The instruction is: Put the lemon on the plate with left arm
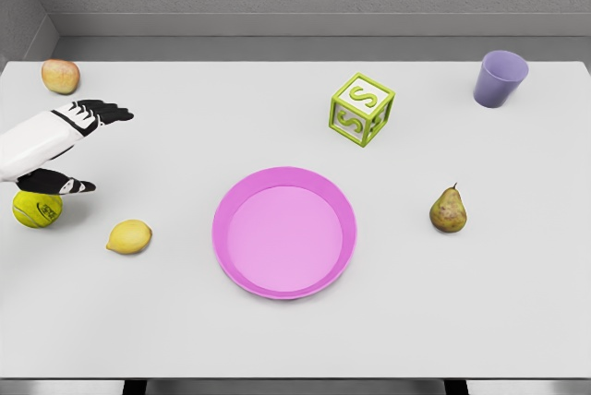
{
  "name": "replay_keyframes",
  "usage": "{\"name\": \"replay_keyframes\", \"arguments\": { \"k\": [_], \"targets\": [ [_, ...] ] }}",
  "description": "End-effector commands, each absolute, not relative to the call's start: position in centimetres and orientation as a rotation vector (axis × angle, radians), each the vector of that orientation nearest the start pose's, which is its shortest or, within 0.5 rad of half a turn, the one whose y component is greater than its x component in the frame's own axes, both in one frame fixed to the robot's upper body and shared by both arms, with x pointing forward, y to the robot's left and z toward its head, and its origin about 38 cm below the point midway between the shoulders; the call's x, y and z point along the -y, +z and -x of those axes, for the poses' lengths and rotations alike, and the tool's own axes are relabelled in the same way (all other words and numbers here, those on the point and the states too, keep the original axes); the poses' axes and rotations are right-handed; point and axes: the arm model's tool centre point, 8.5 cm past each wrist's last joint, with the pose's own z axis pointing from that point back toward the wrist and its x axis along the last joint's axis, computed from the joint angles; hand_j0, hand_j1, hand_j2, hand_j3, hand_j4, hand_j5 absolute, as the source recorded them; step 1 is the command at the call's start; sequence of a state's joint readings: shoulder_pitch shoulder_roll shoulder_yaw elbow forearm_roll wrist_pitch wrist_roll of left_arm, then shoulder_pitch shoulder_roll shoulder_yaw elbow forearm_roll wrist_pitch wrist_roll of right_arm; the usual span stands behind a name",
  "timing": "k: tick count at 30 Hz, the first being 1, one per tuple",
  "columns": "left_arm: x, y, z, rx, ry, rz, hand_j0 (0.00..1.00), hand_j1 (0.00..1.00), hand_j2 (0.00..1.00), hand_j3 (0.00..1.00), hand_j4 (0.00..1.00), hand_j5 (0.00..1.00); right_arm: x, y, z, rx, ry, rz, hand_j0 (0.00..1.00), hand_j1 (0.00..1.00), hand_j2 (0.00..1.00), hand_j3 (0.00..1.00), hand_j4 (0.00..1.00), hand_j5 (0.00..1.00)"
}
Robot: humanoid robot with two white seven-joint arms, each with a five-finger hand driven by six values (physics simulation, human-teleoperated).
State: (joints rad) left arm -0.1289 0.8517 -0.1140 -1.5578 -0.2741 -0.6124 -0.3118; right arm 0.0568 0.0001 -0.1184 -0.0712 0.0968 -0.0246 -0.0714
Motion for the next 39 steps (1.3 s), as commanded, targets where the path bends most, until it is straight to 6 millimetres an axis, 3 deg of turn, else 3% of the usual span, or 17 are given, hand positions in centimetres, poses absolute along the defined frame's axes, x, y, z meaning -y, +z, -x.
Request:
{"name": "replay_keyframes", "arguments": {
  "k": [1,6,15,16,19,23,26,27,33,39],
  "targets": [
    [-38.6,20.3,-36.7,1.664,-1.583,-0.478,1.00,1.00,1.00,1.00,1.00,1.00,28.1,-26.2,0.9,0.041,-0.039,0.167,1.00,1.00,1.00,1.00,1.00,1.00],
    [-38.9,20.1,-36.8,1.656,-1.575,-0.480,1.00,1.00,1.00,1.00,1.00,1.00,28.1,-26.2,1.0,0.038,-0.039,0.167,1.00,1.00,1.00,1.00,1.00,1.00],
    [-35.6,16.7,-36.9,1.632,-1.636,-0.444,1.00,1.00,1.00,1.00,1.00,1.00,28.1,-26.2,1.0,0.038,-0.038,0.167,1.00,1.00,1.00,1.00,1.00,1.00],
    [-36.0,17.4,-37.1,1.613,-1.681,-0.443,1.00,1.00,1.00,1.00,1.00,1.00,28.1,-26.2,1.0,0.040,-0.038,0.167,1.00,1.00,1.00,1.00,1.00,1.00],
    [-41.3,21.9,-36.6,1.425,-1.849,-0.569,1.00,1.00,1.00,1.00,1.00,1.00,28.1,-26.2,1.0,0.038,-0.038,0.167,1.00,1.00,1.00,1.00,1.00,1.00],
    [-42.0,22.6,-36.4,1.383,-1.884,-0.587,1.00,1.00,1.00,1.00,1.00,1.00,28.1,-26.2,1.0,0.040,-0.038,0.167,1.00,1.00,1.00,1.00,1.00,1.00],
    [-41.3,21.0,-36.0,1.352,-1.920,-0.537,1.00,1.00,1.00,1.00,1.00,1.00,28.1,-26.2,1.0,0.040,-0.038,0.167,1.00,1.00,1.00,1.00,1.00,1.00],
    [-40.4,19.2,-35.6,1.322,-1.956,-0.484,1.00,1.00,1.00,1.00,1.00,1.00,28.1,-26.2,1.0,0.040,-0.038,0.167,1.00,1.00,1.00,1.00,1.00,1.00],
    [-36.1,19.5,-34.1,1.408,-2.057,-0.400,1.00,1.00,1.00,1.00,1.00,1.00,28.1,-26.2,1.0,0.038,-0.038,0.167,1.00,1.00,1.00,1.00,1.00,1.00],
    [-35.4,19.3,-34.2,1.416,-2.069,-0.392,1.00,1.00,1.00,1.00,1.00,1.00,28.1,-26.2,1.0,0.040,-0.038,0.167,1.00,1.00,1.00,1.00,1.00,1.00]
  ]
}}
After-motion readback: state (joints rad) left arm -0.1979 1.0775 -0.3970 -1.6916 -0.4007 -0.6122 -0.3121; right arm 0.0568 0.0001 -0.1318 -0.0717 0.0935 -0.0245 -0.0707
